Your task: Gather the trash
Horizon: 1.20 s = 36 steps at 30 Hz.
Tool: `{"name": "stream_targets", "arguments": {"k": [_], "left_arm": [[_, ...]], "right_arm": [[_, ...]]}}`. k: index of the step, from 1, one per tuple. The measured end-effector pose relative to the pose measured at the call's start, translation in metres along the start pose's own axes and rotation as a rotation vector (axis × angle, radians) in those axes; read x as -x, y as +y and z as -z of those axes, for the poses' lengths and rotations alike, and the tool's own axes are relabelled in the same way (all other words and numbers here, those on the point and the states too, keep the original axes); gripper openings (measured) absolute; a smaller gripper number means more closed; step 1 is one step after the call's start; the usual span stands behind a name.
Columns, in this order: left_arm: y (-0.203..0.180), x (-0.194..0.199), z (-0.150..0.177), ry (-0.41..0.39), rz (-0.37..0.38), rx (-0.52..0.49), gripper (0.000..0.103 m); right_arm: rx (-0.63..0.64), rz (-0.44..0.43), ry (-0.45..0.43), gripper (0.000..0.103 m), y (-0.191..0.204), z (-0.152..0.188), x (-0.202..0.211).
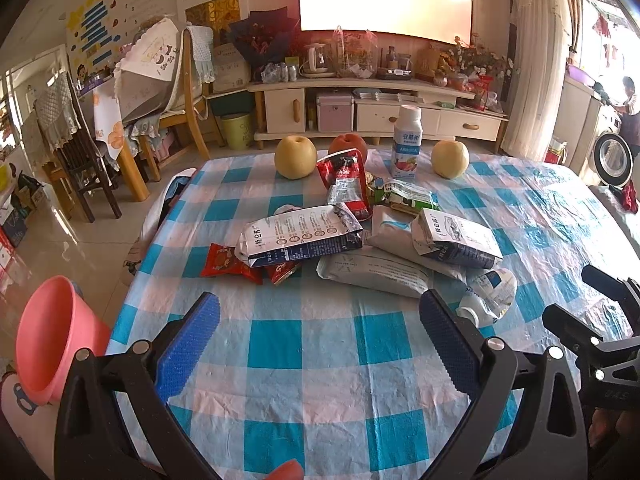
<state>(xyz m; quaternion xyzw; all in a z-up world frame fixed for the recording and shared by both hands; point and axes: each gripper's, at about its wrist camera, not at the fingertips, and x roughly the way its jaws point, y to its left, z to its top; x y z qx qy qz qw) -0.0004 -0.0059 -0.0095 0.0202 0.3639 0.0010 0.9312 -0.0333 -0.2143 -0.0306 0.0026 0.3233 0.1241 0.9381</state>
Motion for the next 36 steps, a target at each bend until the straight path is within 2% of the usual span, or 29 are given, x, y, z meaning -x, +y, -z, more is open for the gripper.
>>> {"name": "stream_targets", "arguments": {"k": [27,32,36], "left_arm": [[0.001,-0.003,0.003,0.007,0.006,-0.001,0.098],[0.010,-0.024,0.001,0.048,0.060,0.022,0.098],[0.007,-0.052,-0.020,0.055,0.031,0.030,0.098]], "right_arm": [[0.000,0.002,0.002,0.099,-0.001,-0.001,0.000],[0.006,-0.005,0.014,0.099,-0.002,-0.009,-0.009],[0.098,-0.034,0.033,0.099,-0.007,-0.024,-0.033]]}}
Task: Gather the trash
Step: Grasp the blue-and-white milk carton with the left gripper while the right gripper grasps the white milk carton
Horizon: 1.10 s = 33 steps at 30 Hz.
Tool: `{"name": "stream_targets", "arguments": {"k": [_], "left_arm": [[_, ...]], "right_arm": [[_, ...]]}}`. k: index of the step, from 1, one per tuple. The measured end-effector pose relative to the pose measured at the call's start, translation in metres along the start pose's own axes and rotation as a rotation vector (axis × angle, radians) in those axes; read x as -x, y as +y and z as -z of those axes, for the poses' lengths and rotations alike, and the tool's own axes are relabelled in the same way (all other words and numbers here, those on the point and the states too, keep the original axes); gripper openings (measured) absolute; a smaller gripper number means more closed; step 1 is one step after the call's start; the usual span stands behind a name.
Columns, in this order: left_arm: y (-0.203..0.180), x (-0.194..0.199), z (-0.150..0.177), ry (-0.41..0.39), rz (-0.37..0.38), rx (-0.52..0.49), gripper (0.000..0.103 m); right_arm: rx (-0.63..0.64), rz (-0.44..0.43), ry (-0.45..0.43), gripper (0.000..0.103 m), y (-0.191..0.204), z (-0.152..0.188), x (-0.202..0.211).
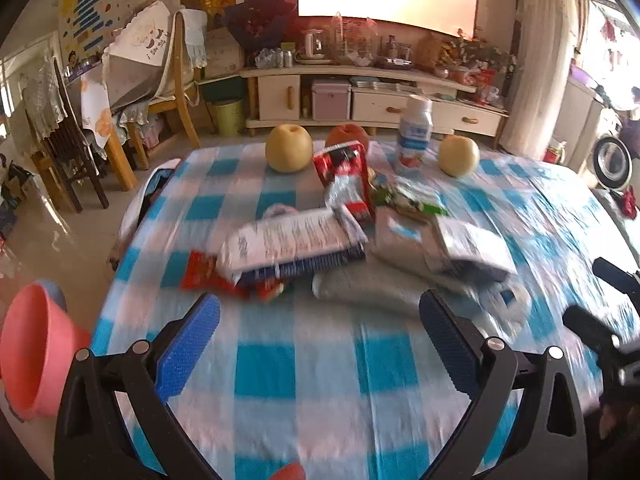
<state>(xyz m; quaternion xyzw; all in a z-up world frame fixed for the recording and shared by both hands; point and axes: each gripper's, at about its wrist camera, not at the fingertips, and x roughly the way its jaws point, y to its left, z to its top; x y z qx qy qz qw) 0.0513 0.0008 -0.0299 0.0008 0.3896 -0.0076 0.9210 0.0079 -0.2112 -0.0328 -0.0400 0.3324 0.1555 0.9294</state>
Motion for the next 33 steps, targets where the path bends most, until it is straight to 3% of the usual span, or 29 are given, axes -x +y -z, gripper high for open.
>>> {"name": "stream_targets", "arguments": {"k": [5,8,12,16,19,22,24,27,30,33], "left_arm": [[-0.009,-0.047,-0.005,0.104,0.017,0.034,0.098],[-0.011,-0.068,-0.011,0.123,-0.039,0.005,0.098],[-0.002,-0.083,-0.022,0.102,-0.047,0.034,0.098],[-0.002,-0.097,-0.022,0.050,-0.055,-0.001,0.098],[-0.006,-0.113,-0.021,0.065,-0.118,-0.044,0.098],[-0.008,-0.113,-0.026,0.072,-0.103,-0.053,0.098],[-0.010,-0.108,-0.028,0.053,-0.052,-0.060,0.098],[-0.019,-0.105,-0.028,0.036,-0.073,-0.125,0.098],[-0.027,-0.109,-0.028,0.013,-0.139,-0.271,0.098],[-0.015,-0.120,-0.035,0.018,-0.155,-0.309,0.098]], "right_arm": [[0.105,-0.045,0.088,0.099,-0.011,-0.014,-0.054],[0.151,-0.098,0.083,0.099,-0.009,-0.019,-0.072],[0.187,-0.117,0.067,0.099,-0.008,-0.027,-0.085],[0.189,-0.153,0.090,0.099,-0.014,-0.033,-0.097],[0.221,-0.158,0.116,0.099,-0.011,-0.035,-0.109],[0.264,-0.164,0.141,0.099,-0.007,-0.035,-0.122],[0.300,-0.163,0.157,0.099,-0.005,-0.034,-0.131],[0.307,-0.162,0.159,0.099,-0.009,-0.036,-0.136],[0.281,-0.185,0.161,0.099,-0.014,-0.036,-0.135],[0.285,-0.193,0.159,0.099,-0.013,-0.036,-0.135]]}}
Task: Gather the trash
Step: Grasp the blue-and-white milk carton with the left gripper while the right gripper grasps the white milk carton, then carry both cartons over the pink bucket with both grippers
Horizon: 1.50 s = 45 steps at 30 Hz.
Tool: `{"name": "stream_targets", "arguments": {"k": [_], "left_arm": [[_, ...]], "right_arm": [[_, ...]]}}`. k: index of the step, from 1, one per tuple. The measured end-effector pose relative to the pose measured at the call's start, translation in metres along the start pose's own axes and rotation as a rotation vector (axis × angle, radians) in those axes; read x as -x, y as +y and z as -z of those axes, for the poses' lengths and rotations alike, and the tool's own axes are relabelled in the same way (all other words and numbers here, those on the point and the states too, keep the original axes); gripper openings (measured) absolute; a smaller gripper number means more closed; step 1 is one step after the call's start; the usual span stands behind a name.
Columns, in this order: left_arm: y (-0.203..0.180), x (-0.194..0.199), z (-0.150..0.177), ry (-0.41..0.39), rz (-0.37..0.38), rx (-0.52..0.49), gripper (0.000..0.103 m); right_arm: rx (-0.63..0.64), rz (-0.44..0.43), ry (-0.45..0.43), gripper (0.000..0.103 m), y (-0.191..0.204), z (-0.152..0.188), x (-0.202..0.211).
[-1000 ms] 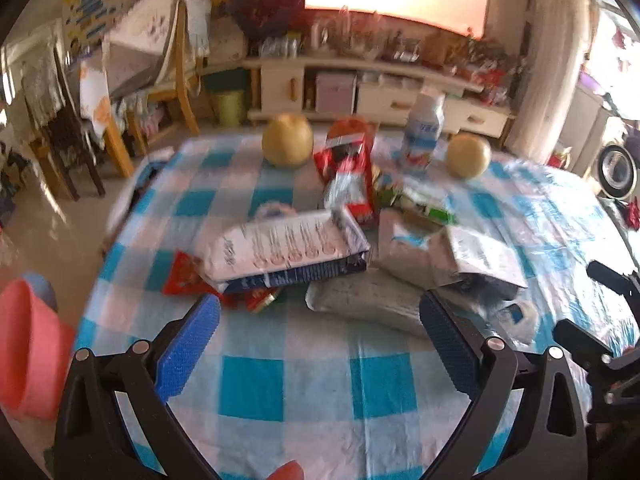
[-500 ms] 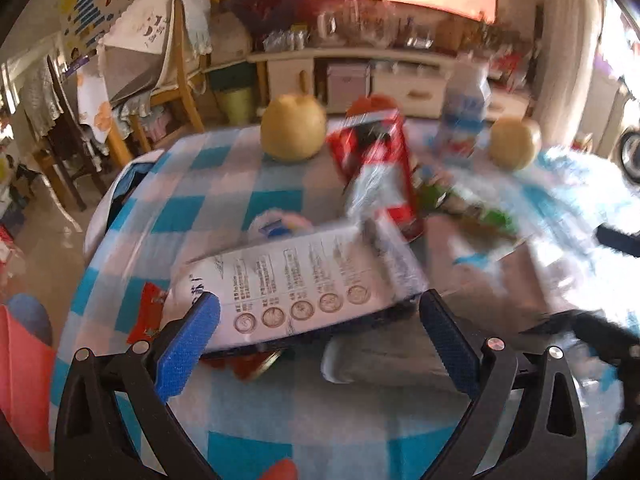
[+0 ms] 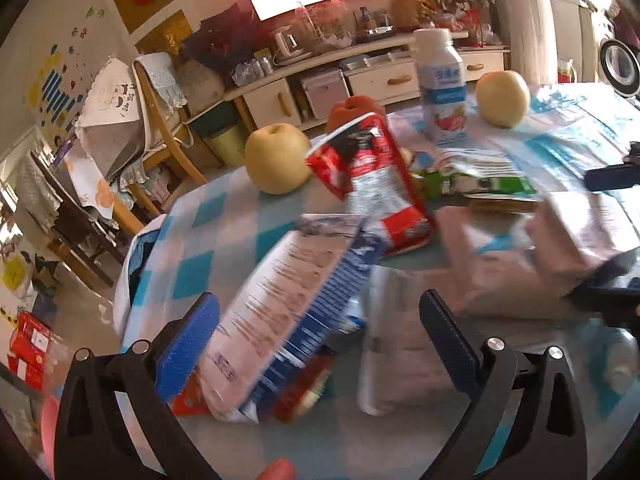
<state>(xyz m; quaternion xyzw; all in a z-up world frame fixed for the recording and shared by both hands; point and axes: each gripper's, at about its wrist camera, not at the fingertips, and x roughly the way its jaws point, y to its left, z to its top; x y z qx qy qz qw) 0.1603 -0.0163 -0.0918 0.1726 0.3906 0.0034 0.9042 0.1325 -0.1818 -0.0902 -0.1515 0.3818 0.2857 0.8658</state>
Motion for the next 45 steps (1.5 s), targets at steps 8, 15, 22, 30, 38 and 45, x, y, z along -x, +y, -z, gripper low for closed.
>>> {"name": "stream_targets", "arguments": {"k": [8,15,22,30,38,45], "left_arm": [[0.023,-0.032,0.001,0.077,0.072,0.015,0.098],[0.039,-0.040,0.001,0.109,0.158,0.056,0.098],[0.061,-0.045,0.000,0.121,0.165,0.151,0.083],[0.069,-0.046,-0.003,0.114,0.198,0.180,0.050],[0.066,-0.057,-0.017,0.061,0.207,0.135,0.072],[0.063,-0.065,-0.015,0.107,0.171,0.148,0.037]], "right_arm": [[0.030,-0.029,-0.007,0.099,-0.002,-0.006,-0.007],[0.053,-0.120,0.004,0.099,-0.009,-0.009,-0.015],[0.050,-0.151,0.027,0.099,-0.011,-0.009,-0.016],[0.057,-0.152,0.036,0.099,-0.009,-0.006,-0.017],[0.049,-0.152,0.032,0.099,-0.010,-0.006,-0.016],[0.046,-0.152,0.035,0.097,-0.010,-0.005,-0.017]]}}
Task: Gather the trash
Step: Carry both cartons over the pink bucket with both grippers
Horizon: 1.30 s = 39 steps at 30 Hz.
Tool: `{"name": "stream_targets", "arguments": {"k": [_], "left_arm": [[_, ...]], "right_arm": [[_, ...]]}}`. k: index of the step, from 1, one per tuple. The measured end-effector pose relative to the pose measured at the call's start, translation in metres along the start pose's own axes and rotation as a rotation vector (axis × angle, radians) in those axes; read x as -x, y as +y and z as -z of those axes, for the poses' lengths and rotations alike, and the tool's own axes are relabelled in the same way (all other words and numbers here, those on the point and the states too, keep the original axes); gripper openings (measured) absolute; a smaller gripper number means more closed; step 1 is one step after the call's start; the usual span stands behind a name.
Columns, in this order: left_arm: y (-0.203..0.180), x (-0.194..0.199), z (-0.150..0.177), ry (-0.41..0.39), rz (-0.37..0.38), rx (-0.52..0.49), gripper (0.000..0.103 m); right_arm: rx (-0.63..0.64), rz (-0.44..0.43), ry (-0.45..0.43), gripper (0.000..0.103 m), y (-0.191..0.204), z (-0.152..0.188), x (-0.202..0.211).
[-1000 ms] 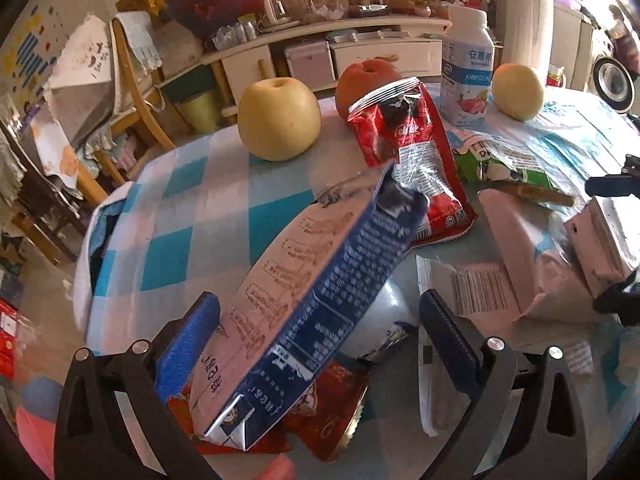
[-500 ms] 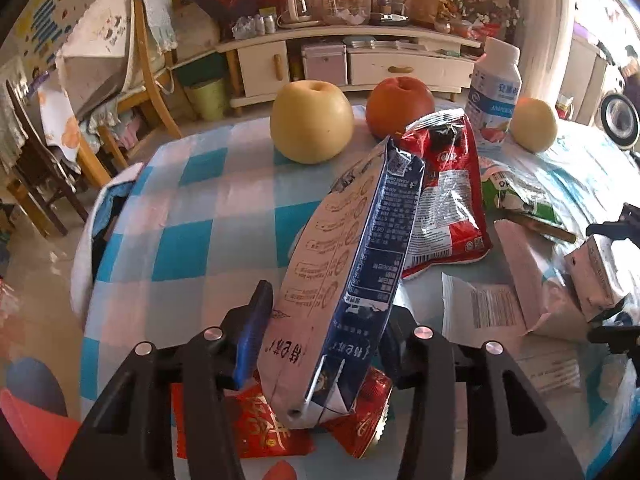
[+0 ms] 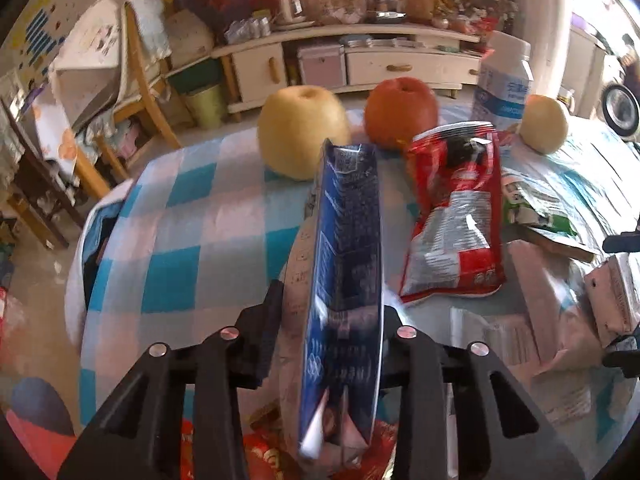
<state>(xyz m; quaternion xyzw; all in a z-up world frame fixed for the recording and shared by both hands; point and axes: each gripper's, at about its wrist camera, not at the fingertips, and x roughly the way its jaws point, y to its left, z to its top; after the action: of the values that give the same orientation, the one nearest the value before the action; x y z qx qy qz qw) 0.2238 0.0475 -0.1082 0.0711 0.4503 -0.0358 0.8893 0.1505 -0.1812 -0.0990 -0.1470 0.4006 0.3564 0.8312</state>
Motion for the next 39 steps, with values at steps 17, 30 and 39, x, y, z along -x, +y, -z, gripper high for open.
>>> {"name": "stream_targets", "arguments": {"k": [17,30,39], "left_arm": [[0.002,0.019,0.006,-0.041,-0.012,0.009,0.036],[0.013,0.051,0.010,-0.117,0.017,0.051,0.036],[0.017,0.088,0.017,-0.189,0.017,0.084,0.036]], "right_arm": [[-0.036,-0.032,0.029,0.067,-0.014,0.008,-0.001],[-0.062,-0.049,-0.061,0.063,-0.013,-0.001,0.026],[-0.076,-0.022,-0.127,0.063,0.000,-0.010,0.049]]}}
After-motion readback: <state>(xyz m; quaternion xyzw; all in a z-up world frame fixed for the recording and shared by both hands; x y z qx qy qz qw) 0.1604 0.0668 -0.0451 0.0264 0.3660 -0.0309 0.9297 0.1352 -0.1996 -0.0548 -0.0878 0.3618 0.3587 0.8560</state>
